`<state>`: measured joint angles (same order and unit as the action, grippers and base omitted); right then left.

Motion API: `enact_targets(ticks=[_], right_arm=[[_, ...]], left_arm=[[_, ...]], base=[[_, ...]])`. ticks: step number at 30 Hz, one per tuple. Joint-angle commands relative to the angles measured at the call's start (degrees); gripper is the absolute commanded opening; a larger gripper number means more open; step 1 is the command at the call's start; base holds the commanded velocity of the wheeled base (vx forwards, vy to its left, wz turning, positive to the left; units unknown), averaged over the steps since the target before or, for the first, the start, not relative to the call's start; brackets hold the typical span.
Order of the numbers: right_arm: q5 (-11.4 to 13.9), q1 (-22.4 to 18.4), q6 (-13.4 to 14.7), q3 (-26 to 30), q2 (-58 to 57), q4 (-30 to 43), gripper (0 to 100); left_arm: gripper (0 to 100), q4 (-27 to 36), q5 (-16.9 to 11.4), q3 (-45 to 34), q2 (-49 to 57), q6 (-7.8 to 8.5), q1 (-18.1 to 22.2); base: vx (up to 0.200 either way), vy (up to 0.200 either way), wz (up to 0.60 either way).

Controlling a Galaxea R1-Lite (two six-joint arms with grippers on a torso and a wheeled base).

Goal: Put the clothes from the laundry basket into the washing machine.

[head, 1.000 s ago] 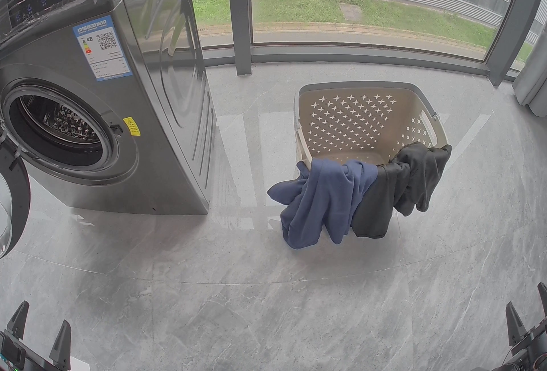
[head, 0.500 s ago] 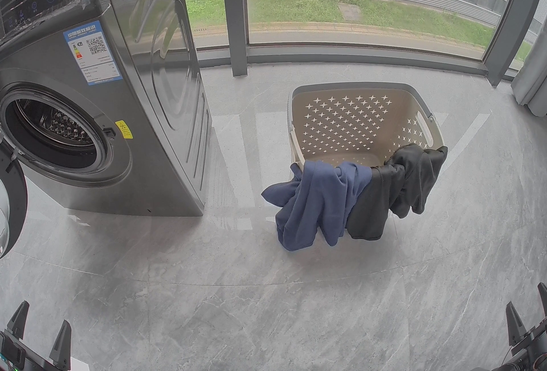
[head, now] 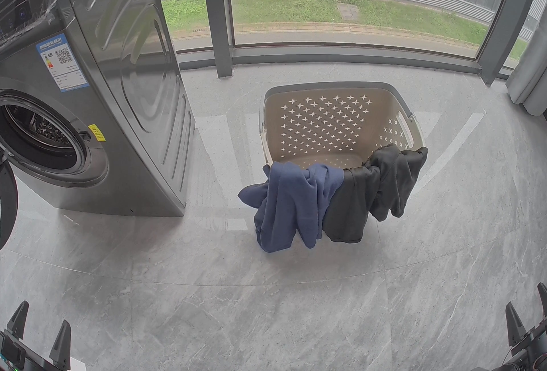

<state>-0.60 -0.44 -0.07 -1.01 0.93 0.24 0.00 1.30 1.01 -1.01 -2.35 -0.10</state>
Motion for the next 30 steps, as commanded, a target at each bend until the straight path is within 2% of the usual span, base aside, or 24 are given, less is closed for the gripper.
enact_targets(ticks=[1, 10, 25, 30], right_arm=[[0.0, -0.1, 0.0, 0.9, -0.4, 0.0, 100], [-0.1, -0.1, 0.0, 0.9, -0.4, 0.0, 100], [-0.1, 0.0, 0.0, 0.9, -0.4, 0.0, 100], [-0.1, 0.0, 0.0, 0.9, -0.4, 0.0, 100]], left_arm=[[100, 0.0, 0.0, -0.9, 0.7, -0.02, 0.0], [100, 0.0, 0.0, -0.9, 0.7, -0.02, 0.0], [100, 0.0, 0.0, -0.9, 0.7, -0.11, 0.0], [100, 0.0, 0.0, -0.9, 0.7, -0.2, 0.0]], base=[[0.0, 0.0, 0.0], [0.0, 0.0, 0.0], [0.0, -0.2, 0.0], [0.0, 0.0, 0.0]])
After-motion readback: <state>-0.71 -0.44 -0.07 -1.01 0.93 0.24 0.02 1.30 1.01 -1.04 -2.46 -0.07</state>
